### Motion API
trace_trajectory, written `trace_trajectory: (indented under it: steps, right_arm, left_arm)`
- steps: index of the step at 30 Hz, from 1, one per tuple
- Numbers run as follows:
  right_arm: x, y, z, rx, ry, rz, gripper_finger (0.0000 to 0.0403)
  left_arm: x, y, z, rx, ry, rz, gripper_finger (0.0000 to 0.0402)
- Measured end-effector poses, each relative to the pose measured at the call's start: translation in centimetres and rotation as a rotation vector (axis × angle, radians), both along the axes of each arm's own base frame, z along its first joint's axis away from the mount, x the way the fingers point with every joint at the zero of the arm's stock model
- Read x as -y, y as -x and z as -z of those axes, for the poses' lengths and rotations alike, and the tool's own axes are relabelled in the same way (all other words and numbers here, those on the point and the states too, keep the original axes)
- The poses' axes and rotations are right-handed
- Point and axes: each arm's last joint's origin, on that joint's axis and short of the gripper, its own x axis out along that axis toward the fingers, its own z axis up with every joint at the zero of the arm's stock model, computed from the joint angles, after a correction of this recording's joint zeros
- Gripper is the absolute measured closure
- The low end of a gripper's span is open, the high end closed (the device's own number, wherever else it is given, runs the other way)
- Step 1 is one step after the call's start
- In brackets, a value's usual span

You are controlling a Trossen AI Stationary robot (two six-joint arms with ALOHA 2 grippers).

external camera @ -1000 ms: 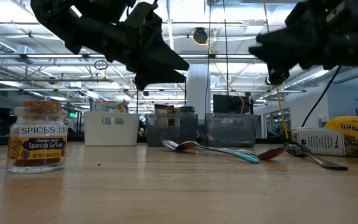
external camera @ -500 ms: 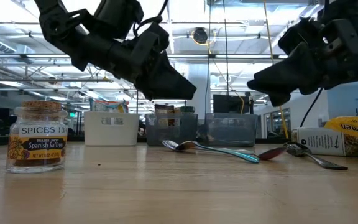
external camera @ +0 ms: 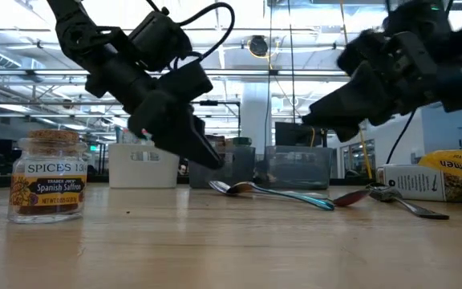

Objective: Pick & Place Food Item
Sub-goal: Put the left purple spoon into the right black bin

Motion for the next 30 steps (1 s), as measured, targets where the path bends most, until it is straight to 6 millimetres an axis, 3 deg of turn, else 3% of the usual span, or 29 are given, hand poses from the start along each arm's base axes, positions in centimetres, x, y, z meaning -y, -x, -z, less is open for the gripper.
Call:
trace_trajectory:
  steps: [5, 11, 19, 26, 30]
  right_arm:
    - [0.1, -2.2, -0.6, -0.146, 0.08, -0.01, 0.0207]
    - [0.1, -3.0, -1.5, -0.103, 0.174, 0.015, 0.0167]
    - [0.3, -2.9, -1.2, -0.139, 0.162, 0.025, 0.017]
    - [0.3, -2.8, -1.1, -0.15, 0.15, 0.027, 0.0175]
    - [0.3, -2.8, -1.1, -0.15, 0.149, 0.024, 0.0175]
  left_arm:
    - [0.2, 0.0, 0.1, -0.008, -0.102, 0.006, 0.021]
    - [0.6, -1.0, -0.5, -0.01, -0.189, -0.008, 0.0211]
    - [2.8, -2.7, 1.7, -0.115, -0.255, -0.011, 0.0211]
    - [5.7, -4.1, 2.4, -0.098, -0.42, -0.085, 0.0211]
    - [6.3, -4.5, 2.8, -0.1, -0.458, -0.112, 0.0211]
